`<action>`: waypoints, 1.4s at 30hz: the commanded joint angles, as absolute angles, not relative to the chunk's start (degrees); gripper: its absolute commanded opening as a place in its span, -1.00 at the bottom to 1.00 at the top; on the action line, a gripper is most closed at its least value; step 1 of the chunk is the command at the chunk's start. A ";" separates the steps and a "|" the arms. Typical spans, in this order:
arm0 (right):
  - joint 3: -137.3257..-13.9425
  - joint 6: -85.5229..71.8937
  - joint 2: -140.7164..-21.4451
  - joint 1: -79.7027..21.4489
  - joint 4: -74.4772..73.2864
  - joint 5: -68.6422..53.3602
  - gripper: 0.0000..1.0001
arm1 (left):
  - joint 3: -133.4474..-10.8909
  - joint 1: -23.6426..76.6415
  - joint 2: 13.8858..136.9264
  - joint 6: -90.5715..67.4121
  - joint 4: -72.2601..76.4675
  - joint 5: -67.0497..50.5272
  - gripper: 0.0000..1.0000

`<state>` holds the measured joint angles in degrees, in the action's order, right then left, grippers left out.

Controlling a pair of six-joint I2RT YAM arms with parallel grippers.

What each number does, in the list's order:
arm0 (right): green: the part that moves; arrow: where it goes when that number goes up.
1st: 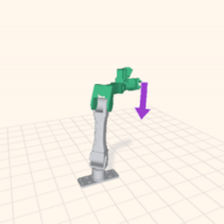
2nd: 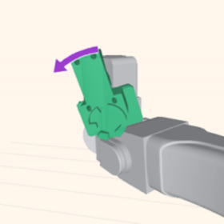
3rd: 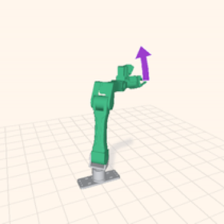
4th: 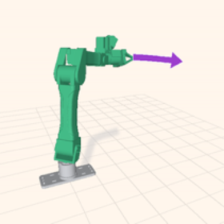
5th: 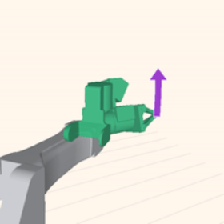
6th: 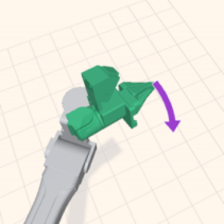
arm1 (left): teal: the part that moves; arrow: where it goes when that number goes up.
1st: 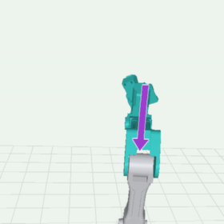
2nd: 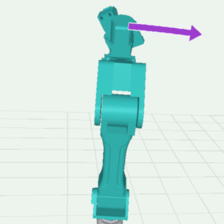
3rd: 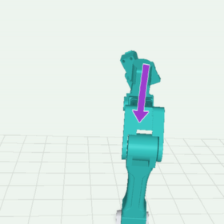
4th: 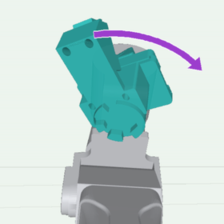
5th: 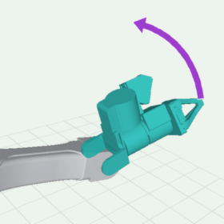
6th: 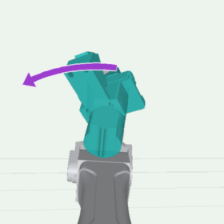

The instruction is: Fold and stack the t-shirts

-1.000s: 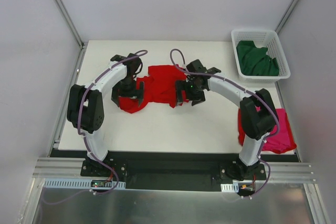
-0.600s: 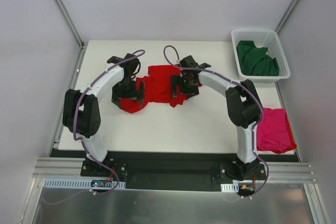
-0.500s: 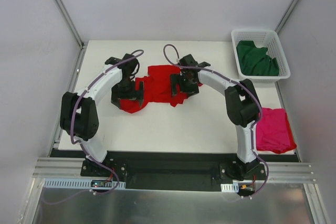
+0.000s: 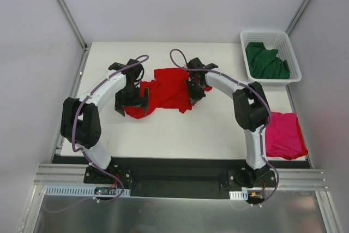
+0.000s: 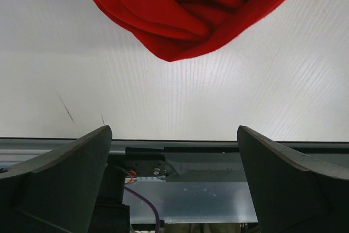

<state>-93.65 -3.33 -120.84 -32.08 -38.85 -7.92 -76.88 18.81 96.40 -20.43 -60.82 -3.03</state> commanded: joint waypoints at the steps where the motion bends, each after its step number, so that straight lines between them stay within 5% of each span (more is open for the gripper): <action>1: -100.44 -1.50 -109.09 -31.82 -53.57 -6.50 -0.98 | -78.57 19.25 95.27 -21.62 -60.82 -3.96 0.99; 12: -103.36 -0.35 -96.06 -32.78 -74.16 -7.20 -0.93 | -81.21 19.25 97.56 -21.62 -60.38 -4.75 0.98; 13: -100.49 -0.35 -94.93 -33.39 -74.96 -6.42 -0.61 | -81.47 19.25 97.65 -21.53 -60.47 -5.01 0.99; 14: -98.81 -0.53 -93.70 -33.92 -74.19 -5.11 0.44 | -81.47 19.25 97.82 -21.53 -60.47 -5.18 0.98; 15: -96.79 -1.05 -92.04 -34.36 -73.48 -3.53 0.85 | -81.47 19.16 97.74 -21.53 -60.29 -5.36 0.99; 16: -95.11 -1.40 -89.67 -34.19 -71.30 -0.82 0.92 | -81.47 19.25 97.82 -21.45 -60.38 -5.54 0.99; 27: -83.25 -0.35 -92.10 -27.61 -60.92 10.99 0.93 | -82.79 19.42 98.96 -21.53 -59.86 -6.59 0.99; 37: -86.29 -1.23 -105.02 -22.33 -52.91 10.82 0.97 | -100.08 23.37 113.00 -19.78 -59.50 -5.10 0.97; 40: -88.76 -2.72 -106.26 -20.57 -53.17 8.63 0.97 | -103.61 23.64 118.10 -19.07 -59.33 -5.80 0.75; 42: -91.05 -3.51 -106.26 -19.34 -54.05 6.87 0.96 | -104.59 23.82 120.40 -18.55 -59.06 -5.28 0.42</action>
